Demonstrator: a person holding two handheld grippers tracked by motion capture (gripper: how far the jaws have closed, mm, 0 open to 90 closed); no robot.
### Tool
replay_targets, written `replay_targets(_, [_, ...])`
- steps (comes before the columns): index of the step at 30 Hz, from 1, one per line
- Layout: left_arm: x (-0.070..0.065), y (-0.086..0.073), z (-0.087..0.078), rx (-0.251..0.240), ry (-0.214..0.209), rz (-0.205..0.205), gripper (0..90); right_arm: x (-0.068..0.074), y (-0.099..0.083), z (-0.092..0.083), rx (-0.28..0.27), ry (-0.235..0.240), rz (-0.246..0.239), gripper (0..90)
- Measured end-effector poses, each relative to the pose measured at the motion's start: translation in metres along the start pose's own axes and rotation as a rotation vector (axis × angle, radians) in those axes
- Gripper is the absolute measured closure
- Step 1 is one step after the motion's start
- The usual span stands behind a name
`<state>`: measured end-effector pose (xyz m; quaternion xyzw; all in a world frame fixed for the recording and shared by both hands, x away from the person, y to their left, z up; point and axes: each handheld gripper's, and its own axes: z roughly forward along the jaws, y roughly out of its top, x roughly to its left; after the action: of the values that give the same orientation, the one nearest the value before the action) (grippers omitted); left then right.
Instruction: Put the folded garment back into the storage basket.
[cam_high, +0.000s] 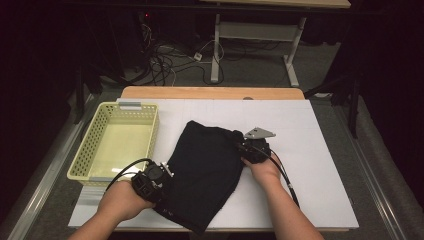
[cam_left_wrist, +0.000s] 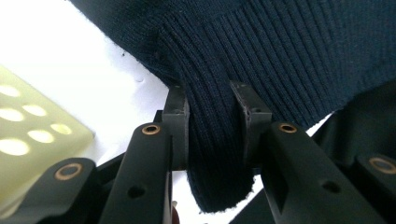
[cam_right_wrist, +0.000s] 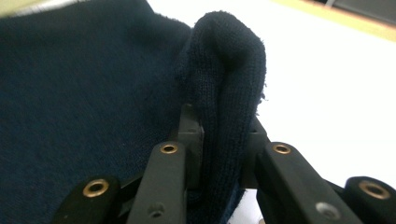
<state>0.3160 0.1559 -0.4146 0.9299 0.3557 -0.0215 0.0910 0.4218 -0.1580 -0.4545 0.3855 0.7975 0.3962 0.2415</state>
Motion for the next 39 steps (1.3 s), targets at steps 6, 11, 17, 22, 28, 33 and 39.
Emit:
replay_targets(6, [-0.003,0.002,-0.014,0.000,0.008,0.002,68.9,0.005,0.014,-0.009,-0.028,-0.007,-0.020,77.9])
replay_targets(11, [0.000,0.002,-0.022,0.026,0.015,-0.008,68.8,0.008,0.017,-0.010,-0.045,-0.001,-0.020,77.9])
replay_targets(17, [0.004,0.000,-0.029,0.051,0.027,-0.019,68.7,0.015,0.023,-0.007,-0.056,0.016,-0.037,77.9])
replay_targets(22, [0.009,-0.002,-0.028,0.079,0.033,-0.029,68.7,0.022,0.029,0.000,-0.065,0.024,-0.050,77.9])
replay_targets(28, [0.011,-0.001,-0.024,0.092,0.025,-0.020,68.6,0.025,0.025,0.008,-0.047,0.014,-0.055,77.9])
replay_targets(33, [0.013,0.001,-0.022,0.098,0.019,-0.019,68.6,0.025,0.021,0.011,-0.032,0.004,-0.053,77.7])
replay_targets(39, [0.015,0.000,-0.024,0.096,0.004,-0.021,68.7,0.025,0.021,0.012,-0.031,0.006,-0.051,77.8])
